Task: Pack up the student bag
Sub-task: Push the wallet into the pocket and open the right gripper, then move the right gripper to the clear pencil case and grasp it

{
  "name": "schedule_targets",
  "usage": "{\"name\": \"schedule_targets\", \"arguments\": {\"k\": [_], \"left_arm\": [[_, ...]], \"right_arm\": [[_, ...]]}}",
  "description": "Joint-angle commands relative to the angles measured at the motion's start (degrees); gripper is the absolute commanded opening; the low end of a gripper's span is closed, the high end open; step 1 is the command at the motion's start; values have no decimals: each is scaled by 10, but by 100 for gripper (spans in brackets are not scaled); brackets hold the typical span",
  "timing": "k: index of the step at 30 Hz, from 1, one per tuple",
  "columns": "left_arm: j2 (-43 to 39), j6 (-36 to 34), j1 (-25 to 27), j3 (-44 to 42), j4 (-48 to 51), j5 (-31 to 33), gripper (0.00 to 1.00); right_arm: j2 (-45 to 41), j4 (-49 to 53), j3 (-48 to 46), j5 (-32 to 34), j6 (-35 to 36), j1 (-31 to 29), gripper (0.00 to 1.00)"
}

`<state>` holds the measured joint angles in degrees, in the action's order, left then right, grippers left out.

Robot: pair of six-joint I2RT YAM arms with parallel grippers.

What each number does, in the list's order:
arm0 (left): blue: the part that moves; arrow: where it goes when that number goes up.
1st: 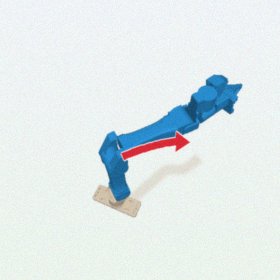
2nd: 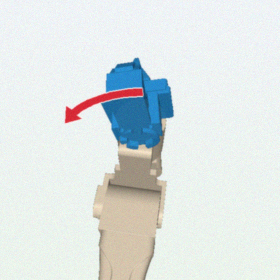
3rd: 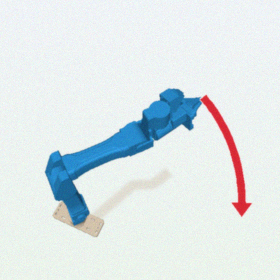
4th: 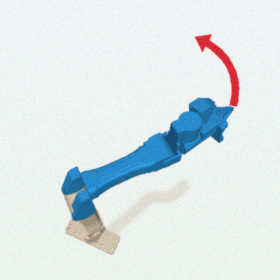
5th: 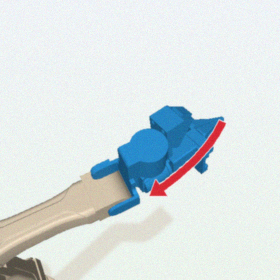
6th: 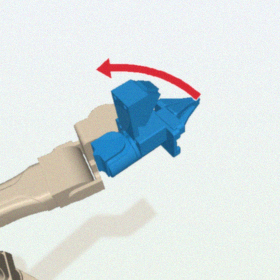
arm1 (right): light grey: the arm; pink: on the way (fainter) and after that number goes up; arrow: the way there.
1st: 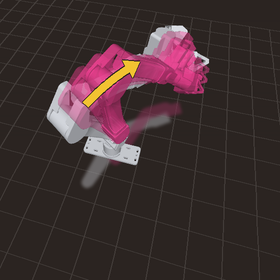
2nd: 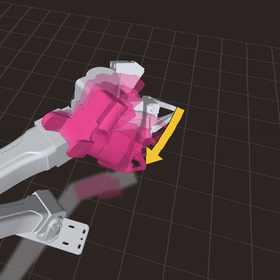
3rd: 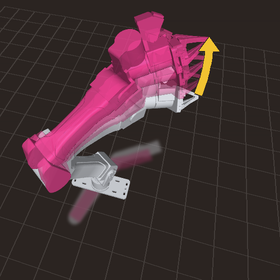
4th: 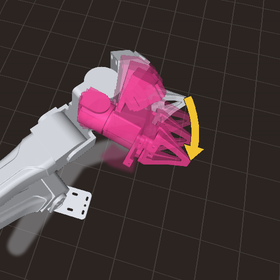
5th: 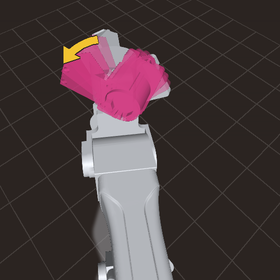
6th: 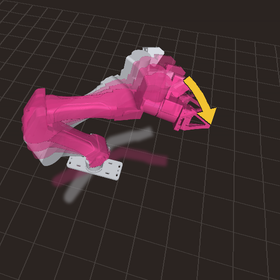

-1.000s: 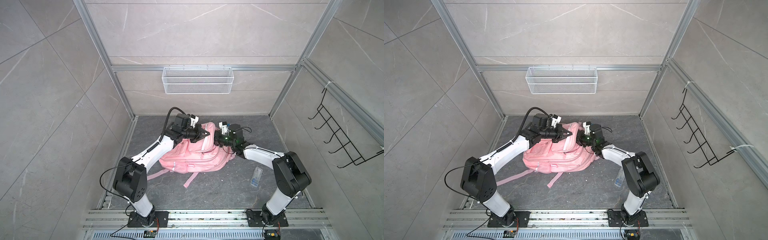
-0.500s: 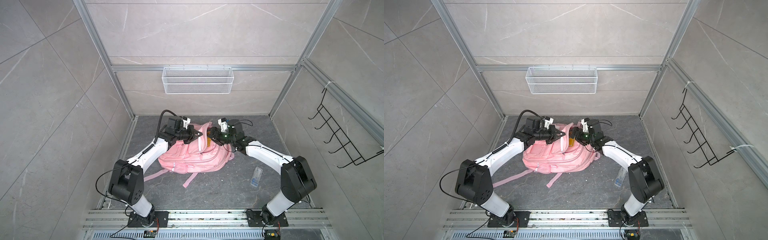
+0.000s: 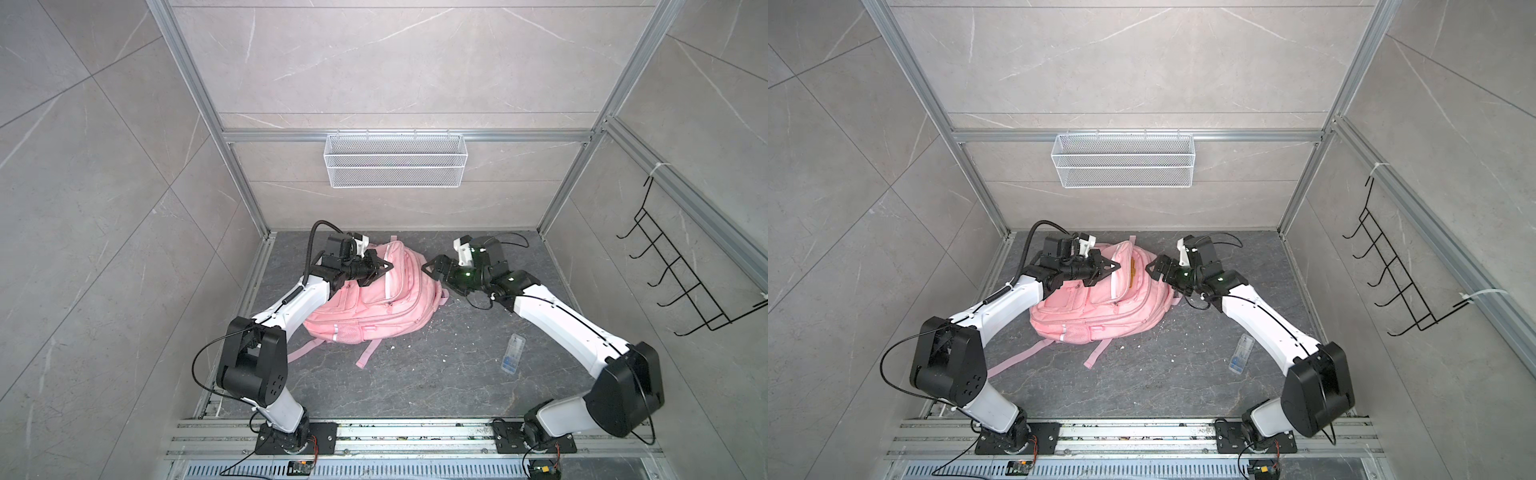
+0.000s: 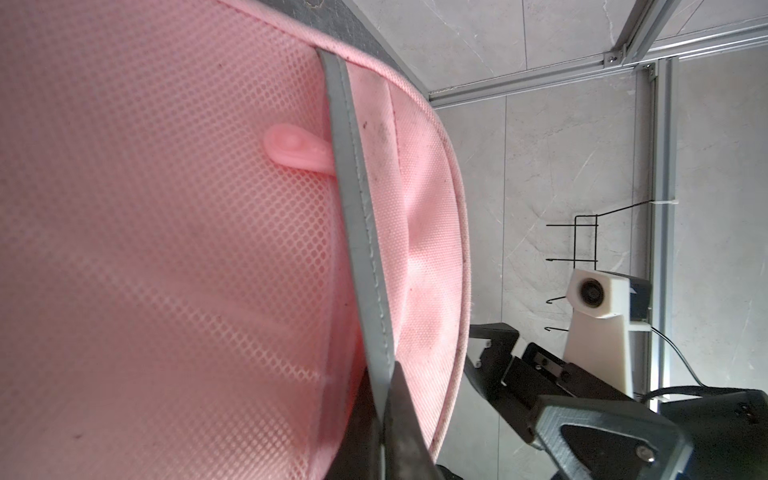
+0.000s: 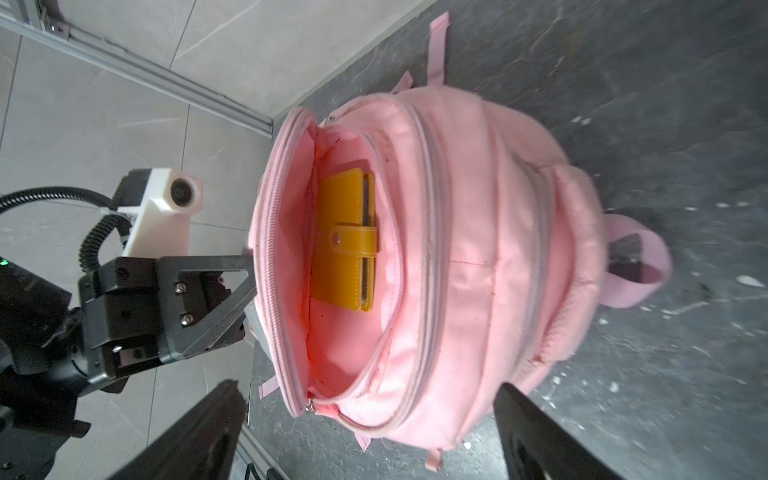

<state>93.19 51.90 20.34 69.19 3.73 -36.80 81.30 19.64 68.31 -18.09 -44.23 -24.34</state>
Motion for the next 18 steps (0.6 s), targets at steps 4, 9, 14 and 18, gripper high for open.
{"name": "schedule_targets", "arguments": {"k": [4, 9, 14, 18], "left_arm": [[12, -63, 21, 12, 25, 36, 0], [13, -86, 34, 19, 53, 69, 18], [-15, -161, 54, 67, 150, 126, 42], [-32, -233, 103, 117, 240, 163, 57]], "right_arm": [[-101, 164, -76, 36, 37, 118, 99], [-166, 275, -104, 53, 86, 201, 100], [-206, 337, -139, 78, 115, 246, 100], [-227, 354, -172, 112, 120, 263, 100]]}}
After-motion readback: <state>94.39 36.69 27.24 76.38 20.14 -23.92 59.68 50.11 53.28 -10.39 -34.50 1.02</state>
